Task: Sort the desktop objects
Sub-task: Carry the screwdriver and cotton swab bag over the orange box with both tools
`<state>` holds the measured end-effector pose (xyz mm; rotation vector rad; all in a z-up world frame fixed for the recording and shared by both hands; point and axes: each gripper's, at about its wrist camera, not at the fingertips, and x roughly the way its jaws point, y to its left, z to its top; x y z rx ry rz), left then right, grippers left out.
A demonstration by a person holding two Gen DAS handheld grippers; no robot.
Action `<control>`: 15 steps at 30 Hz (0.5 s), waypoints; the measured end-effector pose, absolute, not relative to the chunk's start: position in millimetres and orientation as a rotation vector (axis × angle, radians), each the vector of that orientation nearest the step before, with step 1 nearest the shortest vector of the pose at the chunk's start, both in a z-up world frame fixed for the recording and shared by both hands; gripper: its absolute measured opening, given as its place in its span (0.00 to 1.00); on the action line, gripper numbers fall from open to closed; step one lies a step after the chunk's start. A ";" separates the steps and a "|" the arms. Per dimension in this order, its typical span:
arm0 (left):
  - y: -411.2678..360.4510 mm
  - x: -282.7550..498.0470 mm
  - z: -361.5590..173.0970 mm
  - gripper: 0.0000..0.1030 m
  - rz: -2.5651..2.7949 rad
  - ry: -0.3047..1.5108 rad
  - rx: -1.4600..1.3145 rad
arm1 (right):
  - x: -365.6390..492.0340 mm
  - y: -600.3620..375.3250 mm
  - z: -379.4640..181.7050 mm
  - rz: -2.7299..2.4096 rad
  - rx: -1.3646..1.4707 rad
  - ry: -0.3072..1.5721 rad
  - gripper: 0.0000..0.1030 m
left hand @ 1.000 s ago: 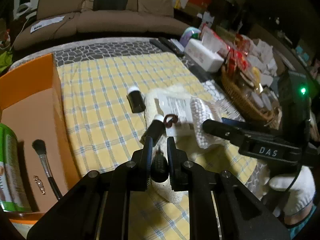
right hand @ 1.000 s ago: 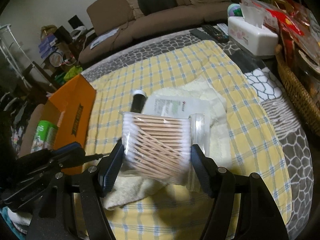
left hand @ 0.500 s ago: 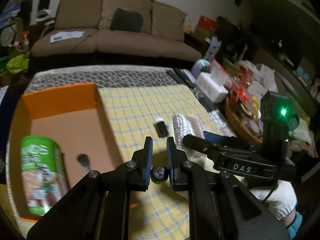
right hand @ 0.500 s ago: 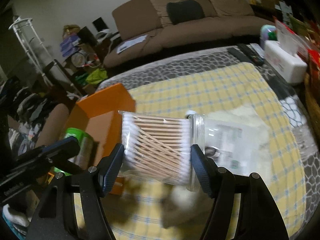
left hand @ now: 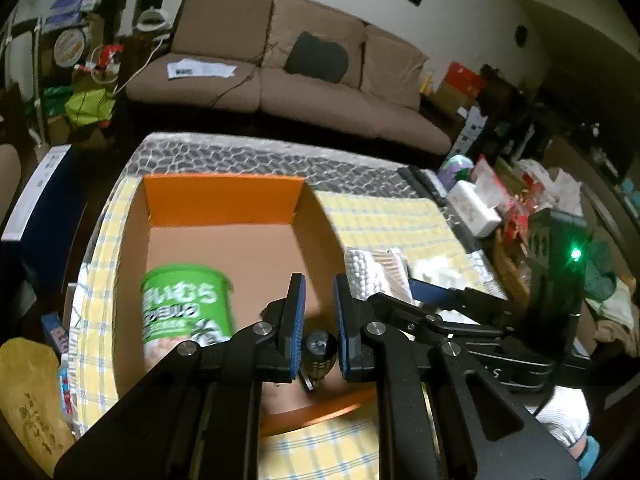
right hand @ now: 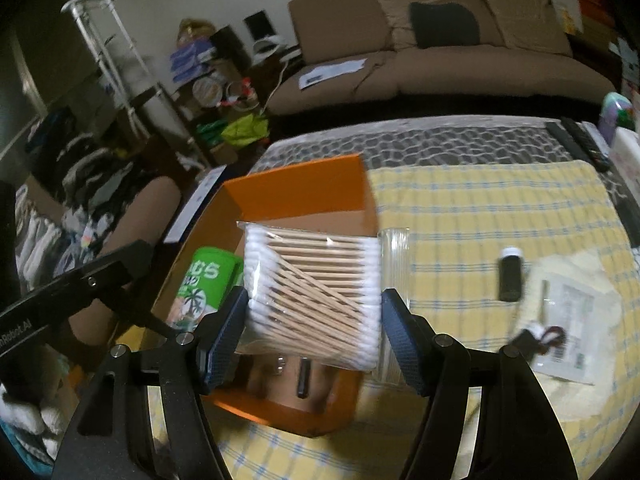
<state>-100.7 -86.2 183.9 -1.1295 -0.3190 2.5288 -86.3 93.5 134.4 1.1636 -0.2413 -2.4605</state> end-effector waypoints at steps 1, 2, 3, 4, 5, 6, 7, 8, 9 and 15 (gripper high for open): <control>-89.2 -102.3 178.5 0.13 2.526 -0.322 -1.142 | -87.7 88.0 132.4 -2.453 1.171 -0.229 0.67; -91.9 -103.4 172.6 0.13 2.523 -0.325 -1.154 | -88.9 82.9 129.9 -2.446 1.178 -0.215 0.67; -94.6 -102.5 168.4 0.13 2.519 -0.327 -1.162 | -89.6 76.0 126.1 -2.439 1.190 -0.194 0.67; -95.9 -103.1 162.7 0.13 2.513 -0.326 -1.173 | -90.3 72.2 124.3 -2.436 1.196 -0.179 0.67; -96.5 -103.1 158.7 0.13 2.509 -0.324 -1.179 | -91.2 68.2 121.6 -2.434 1.203 -0.157 0.67; -96.5 -103.6 154.9 0.13 2.507 -0.321 -1.185 | -91.8 63.4 118.1 -2.434 1.213 -0.126 0.67; -96.1 -103.5 151.1 0.13 2.504 -0.315 -1.189 | -91.3 58.6 115.2 -2.436 1.222 -0.098 0.67; -95.6 -103.6 148.2 0.13 2.504 -0.310 -1.192 | -92.1 55.4 112.0 -2.439 1.231 -0.068 0.67; -95.5 -104.7 145.0 0.13 2.503 -0.305 -1.196 | -93.2 50.7 108.3 -2.443 1.242 -0.028 0.67; -93.2 -109.3 126.8 0.13 2.502 -0.265 -1.227 | -97.4 39.6 92.3 -2.432 1.281 0.064 0.67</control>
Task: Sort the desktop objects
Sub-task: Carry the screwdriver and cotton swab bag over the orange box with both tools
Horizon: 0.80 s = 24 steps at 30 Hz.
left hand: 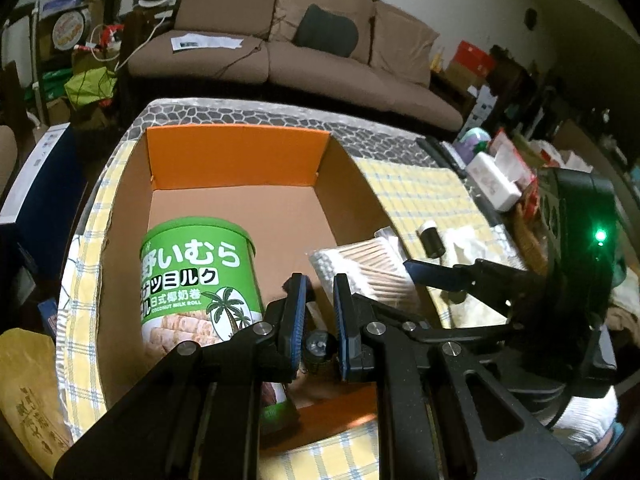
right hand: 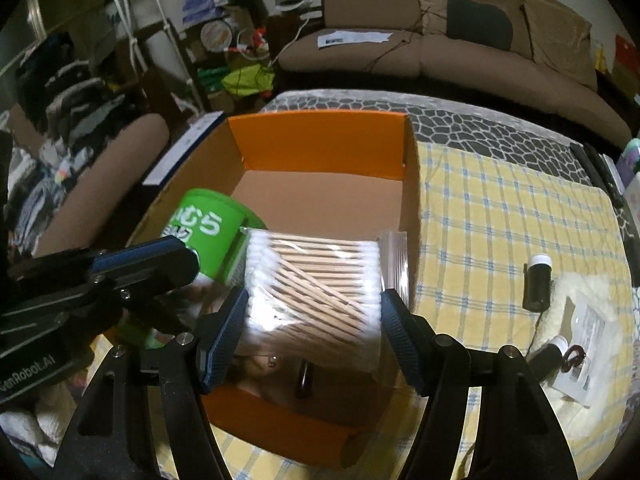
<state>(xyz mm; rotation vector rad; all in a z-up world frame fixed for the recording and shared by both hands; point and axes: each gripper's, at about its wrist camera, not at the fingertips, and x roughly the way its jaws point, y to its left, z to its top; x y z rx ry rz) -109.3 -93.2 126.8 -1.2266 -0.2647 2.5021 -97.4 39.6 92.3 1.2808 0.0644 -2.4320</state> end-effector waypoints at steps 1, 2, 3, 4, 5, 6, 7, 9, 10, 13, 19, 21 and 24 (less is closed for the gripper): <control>-92.3 -109.5 124.8 0.13 2.501 -0.259 -1.232 | -97.4 37.5 89.5 -2.431 1.288 0.082 0.67; -92.3 -110.6 122.1 0.13 2.499 -0.258 -1.238 | -97.8 35.6 86.7 -2.429 1.295 0.101 0.67; -91.9 -111.8 120.0 0.13 2.498 -0.255 -1.246 | -97.8 33.0 83.2 -2.426 1.304 0.123 0.67; -92.4 -114.4 116.9 0.13 2.497 -0.253 -1.259 | -97.7 30.8 79.8 -2.422 1.313 0.142 0.67; -93.2 -116.6 114.4 0.13 2.495 -0.252 -1.270 | -97.9 28.5 75.8 -2.417 1.322 0.159 0.67; -93.9 -119.2 111.8 0.13 2.493 -0.252 -1.282 | -98.2 26.5 72.7 -2.413 1.331 0.170 0.67; -94.6 -121.8 108.4 0.13 2.490 -0.253 -1.297 | -98.3 25.2 69.4 -2.410 1.341 0.184 0.67; -96.4 -125.8 103.5 0.13 2.482 -0.256 -1.318 | -97.4 19.6 66.0 -2.427 1.333 0.258 0.67; -97.1 -127.4 100.9 0.13 2.477 -0.257 -1.327 | -97.4 17.4 64.9 -2.427 1.333 0.281 0.67; -99.7 -130.0 95.7 0.13 2.465 -0.261 -1.338 | -97.8 11.2 59.3 -2.412 1.345 0.308 0.67; -96.4 -131.2 92.9 0.13 2.464 -0.238 -1.335 | -95.0 2.6 51.6 -2.416 1.344 0.433 0.68; -95.2 -132.2 93.1 0.13 2.468 -0.232 -1.335 | -95.4 4.9 51.8 -2.414 1.345 0.425 0.69; -94.9 -133.5 93.2 0.13 2.470 -0.237 -1.330 | -95.1 6.2 52.4 -2.413 1.346 0.414 0.70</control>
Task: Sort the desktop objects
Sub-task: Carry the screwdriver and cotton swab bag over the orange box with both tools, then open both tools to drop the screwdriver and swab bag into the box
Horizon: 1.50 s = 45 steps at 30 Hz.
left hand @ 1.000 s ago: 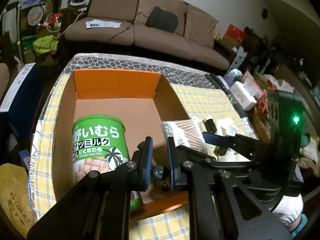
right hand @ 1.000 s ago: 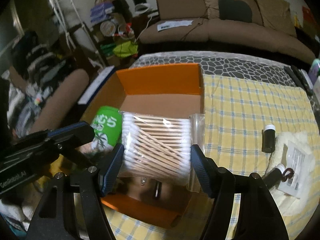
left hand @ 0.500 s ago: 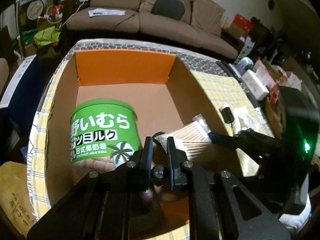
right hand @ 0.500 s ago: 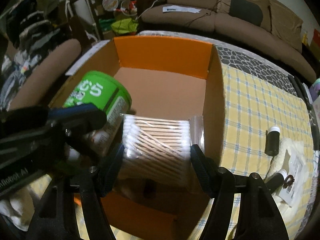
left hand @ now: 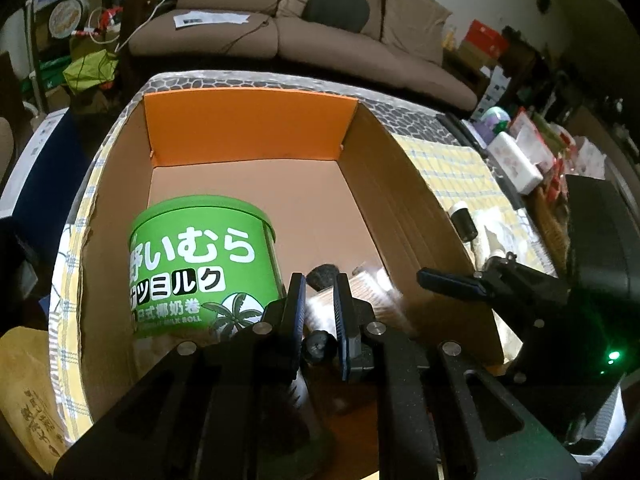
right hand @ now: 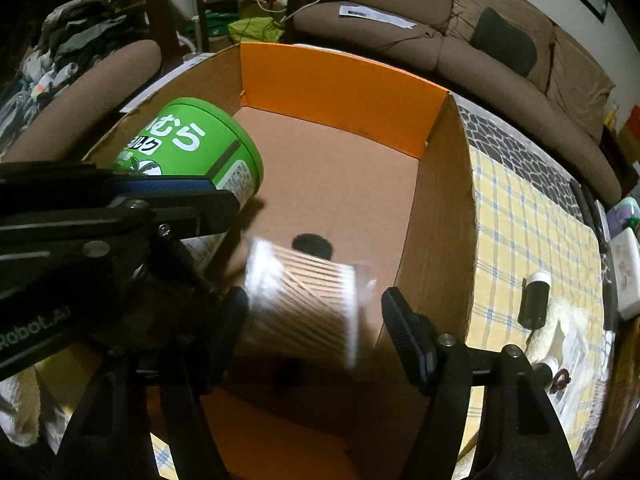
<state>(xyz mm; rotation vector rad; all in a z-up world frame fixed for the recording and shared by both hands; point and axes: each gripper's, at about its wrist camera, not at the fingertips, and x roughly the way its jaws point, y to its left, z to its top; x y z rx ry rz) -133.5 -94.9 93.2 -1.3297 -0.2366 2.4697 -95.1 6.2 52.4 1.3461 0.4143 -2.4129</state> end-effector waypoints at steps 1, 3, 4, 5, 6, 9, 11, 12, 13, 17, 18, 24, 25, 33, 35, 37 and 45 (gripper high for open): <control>-95.8 -134.0 93.0 0.14 2.468 -0.243 -1.329 | -95.5 5.9 53.4 -2.413 1.345 0.409 0.70; -98.8 -134.7 93.1 0.17 2.461 -0.268 -1.324 | -94.9 8.5 58.9 -2.430 1.329 0.397 0.70; -100.7 -134.7 93.7 0.22 2.457 -0.290 -1.318 | -95.0 8.4 61.7 -2.442 1.321 0.392 0.71; -102.8 -134.7 94.4 0.24 2.453 -0.312 -1.313 | -95.6 11.3 66.1 -2.460 1.309 0.379 0.71; -104.5 -134.2 95.4 0.30 2.450 -0.334 -1.307 | -95.4 16.1 71.8 -2.482 1.290 0.354 0.71; -107.2 -132.5 98.4 0.47 2.453 -0.358 -1.297 | -94.5 34.5 88.2 -2.537 1.239 0.250 0.72; -109.6 -130.7 101.7 0.55 2.451 -0.391 -1.278 | -93.5 45.1 95.9 -2.563 1.217 0.203 0.73; -110.6 -130.0 102.6 0.59 2.446 -0.403 -1.274 | -93.1 48.1 98.3 -2.573 1.212 0.199 0.73; -111.8 -129.2 103.7 0.61 2.448 -0.412 -1.271 | -92.6 50.8 101.0 -2.584 1.206 0.193 0.73; -122.1 -127.0 109.1 0.61 2.459 -0.472 -1.254 | -91.2 59.8 105.5 -2.603 1.200 0.176 0.73; -125.9 -126.3 111.0 0.62 2.457 -0.496 -1.244 | -90.5 60.5 105.8 -2.604 1.200 0.173 0.73; -141.7 -121.9 124.2 0.64 2.468 -0.567 -1.193 | -88.5 62.8 106.7 -2.613 1.195 0.162 0.73; -142.0 -121.1 125.4 0.65 2.467 -0.569 -1.186 | -89.0 63.8 107.0 -2.615 1.196 0.155 0.73; -118.4 -113.9 125.5 0.89 2.460 -0.462 -1.178 | -91.1 72.0 107.7 -2.633 1.200 0.115 0.78; -111.3 -111.8 126.3 0.95 2.457 -0.434 -1.172 | -90.2 73.3 106.7 -2.630 1.201 0.115 0.80; -106.1 -110.2 127.0 0.98 2.452 -0.408 -1.168 | -89.3 74.7 106.5 -2.632 1.194 0.120 0.82; -76.1 -102.2 125.6 0.99 2.394 -0.338 -1.174 | -84.3 94.4 108.8 -2.666 1.199 0.106 0.84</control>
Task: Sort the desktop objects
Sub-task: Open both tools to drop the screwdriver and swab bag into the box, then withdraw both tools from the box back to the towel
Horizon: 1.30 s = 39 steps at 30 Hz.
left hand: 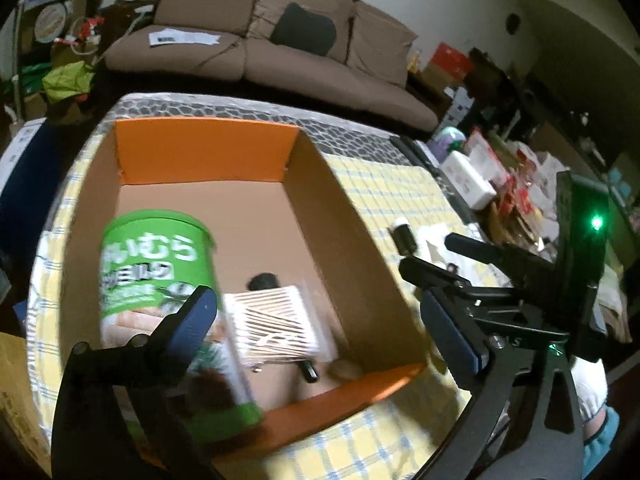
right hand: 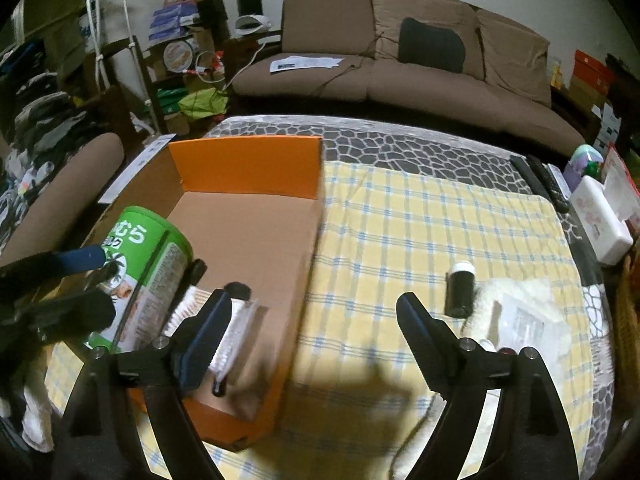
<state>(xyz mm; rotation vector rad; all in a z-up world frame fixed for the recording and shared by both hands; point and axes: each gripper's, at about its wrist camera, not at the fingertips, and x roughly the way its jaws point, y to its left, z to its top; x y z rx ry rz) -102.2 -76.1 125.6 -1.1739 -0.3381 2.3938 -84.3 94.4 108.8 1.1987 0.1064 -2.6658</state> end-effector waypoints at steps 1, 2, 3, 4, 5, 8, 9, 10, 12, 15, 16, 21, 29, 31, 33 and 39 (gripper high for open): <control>-73.6 -100.9 126.2 0.99 2.391 -0.339 -1.170 | -83.6 98.9 109.2 -2.670 1.199 0.108 0.84; -69.9 -99.2 127.5 0.99 2.393 -0.331 -1.164 | -83.0 101.6 109.2 -2.673 1.199 0.109 0.85; -65.3 -97.1 128.1 0.99 2.394 -0.316 -1.161 | -81.3 106.2 109.5 -2.679 1.198 0.112 0.85; -59.5 -95.5 128.6 0.99 2.393 -0.296 -1.162 | -79.8 109.0 109.3 -2.683 1.197 0.112 0.86; -53.7 -94.1 128.3 0.99 2.391 -0.278 -1.167 | -78.2 113.5 109.3 -2.688 1.197 0.109 0.86; -39.1 -91.8 126.5 0.99 2.384 -0.246 -1.190 | -75.5 128.4 108.9 -2.700 1.206 0.089 0.88; -36.0 -91.3 126.8 0.99 2.383 -0.244 -1.193 | -74.6 133.7 108.7 -2.705 1.211 0.084 0.88; -32.1 -90.6 126.9 0.99 2.381 -0.247 -1.196 | -73.8 138.6 108.3 -2.710 1.217 0.080 0.89; -24.9 -91.0 127.5 0.99 2.376 -0.255 -1.206 | -72.7 149.2 107.8 -2.718 1.227 0.065 0.89; -9.9 -90.8 130.2 0.99 2.369 -0.246 -1.211 | -69.8 164.3 108.5 -2.728 1.234 0.037 0.98; -2.5 -90.1 131.4 1.00 2.365 -0.237 -1.211 | -68.6 169.5 109.0 -2.731 1.233 0.026 0.99; 30.6 -88.9 129.5 1.00 2.304 -0.242 -1.232 | -60.0 203.3 111.2 -2.715 1.242 -0.045 1.00; 83.1 -81.6 124.2 1.00 2.292 -0.107 -1.247 | -40.7 259.0 109.4 -2.781 1.250 -0.136 1.00; 96.1 -80.7 120.2 1.00 2.293 -0.059 -1.252 | -36.0 273.8 107.8 -2.806 1.262 -0.146 1.00; 108.0 -79.7 115.6 1.00 2.293 -0.014 -1.252 | -32.4 289.5 105.4 -2.823 1.277 -0.183 1.00; 144.0 -86.1 96.8 1.00 2.309 0.106 -1.252 | -27.2 329.6 99.1 -2.856 1.302 -0.317 1.00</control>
